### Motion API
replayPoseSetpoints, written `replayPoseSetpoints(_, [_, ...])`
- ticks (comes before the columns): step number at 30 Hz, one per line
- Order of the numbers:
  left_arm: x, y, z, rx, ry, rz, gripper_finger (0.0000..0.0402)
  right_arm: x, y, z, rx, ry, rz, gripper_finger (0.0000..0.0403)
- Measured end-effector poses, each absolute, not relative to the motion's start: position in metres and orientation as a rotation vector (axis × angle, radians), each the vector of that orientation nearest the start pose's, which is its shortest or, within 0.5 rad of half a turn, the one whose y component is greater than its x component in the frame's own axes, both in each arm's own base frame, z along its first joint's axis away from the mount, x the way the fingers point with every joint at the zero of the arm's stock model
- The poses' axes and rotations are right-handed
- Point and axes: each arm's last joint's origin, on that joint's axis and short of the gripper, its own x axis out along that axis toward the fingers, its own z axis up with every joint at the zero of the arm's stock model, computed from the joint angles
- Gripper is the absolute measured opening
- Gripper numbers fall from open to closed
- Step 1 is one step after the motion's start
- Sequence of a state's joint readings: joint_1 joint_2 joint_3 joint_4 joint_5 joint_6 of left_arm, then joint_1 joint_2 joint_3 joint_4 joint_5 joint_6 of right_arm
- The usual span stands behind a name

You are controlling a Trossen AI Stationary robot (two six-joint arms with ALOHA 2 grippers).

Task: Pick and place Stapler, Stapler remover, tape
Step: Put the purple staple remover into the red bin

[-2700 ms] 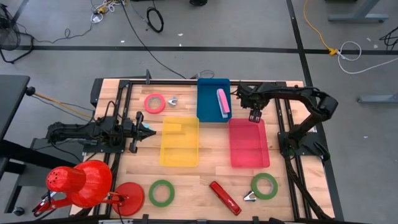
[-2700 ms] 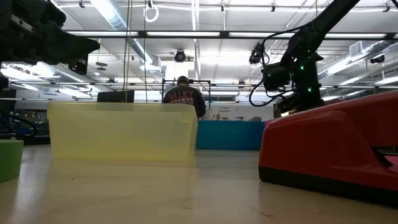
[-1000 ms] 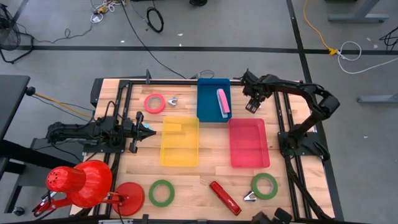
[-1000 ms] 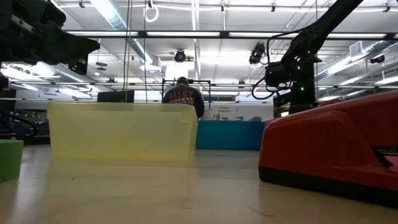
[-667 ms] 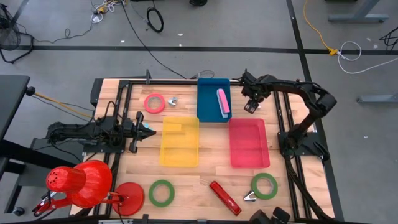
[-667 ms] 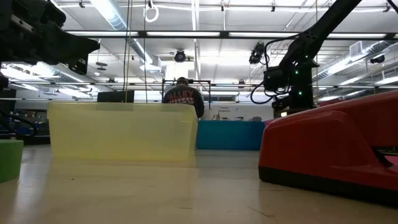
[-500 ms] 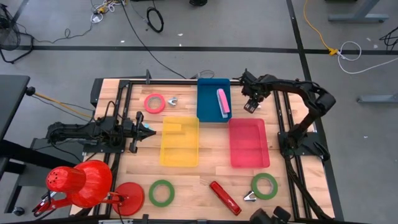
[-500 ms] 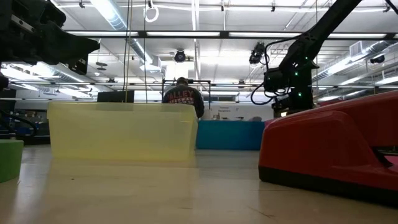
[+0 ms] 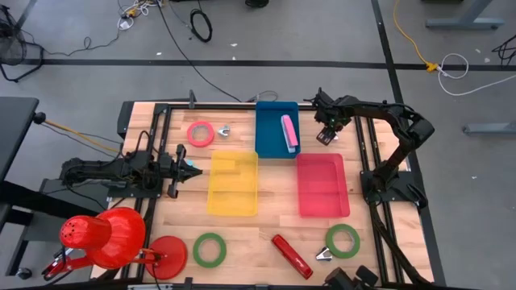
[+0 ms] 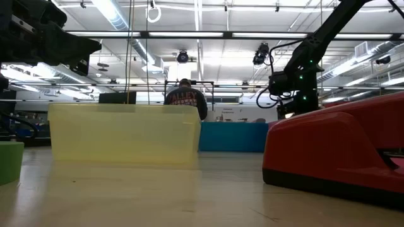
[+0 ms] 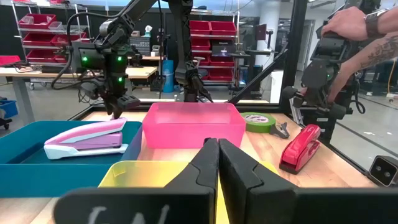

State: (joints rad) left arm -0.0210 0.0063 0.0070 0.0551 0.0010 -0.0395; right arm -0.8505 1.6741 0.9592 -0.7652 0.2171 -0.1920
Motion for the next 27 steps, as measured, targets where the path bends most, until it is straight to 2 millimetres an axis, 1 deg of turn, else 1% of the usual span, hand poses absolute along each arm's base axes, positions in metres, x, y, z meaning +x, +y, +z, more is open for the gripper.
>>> replayPoseSetpoints(7, [0.0975, -0.0021, 0.1707, -0.040, -0.055, -0.023, 0.0016, 0.1822, -0.2170, 0.1555, 0.325, 1.499, -0.721, 0.0149])
replayPoseSetpoints(27, [0.0975, -0.0021, 0.1708, -0.040, -0.056, -0.023, 0.0016, 0.1813, -0.2160, 0.1552, 0.330, 1.514, -0.715, 0.0074])
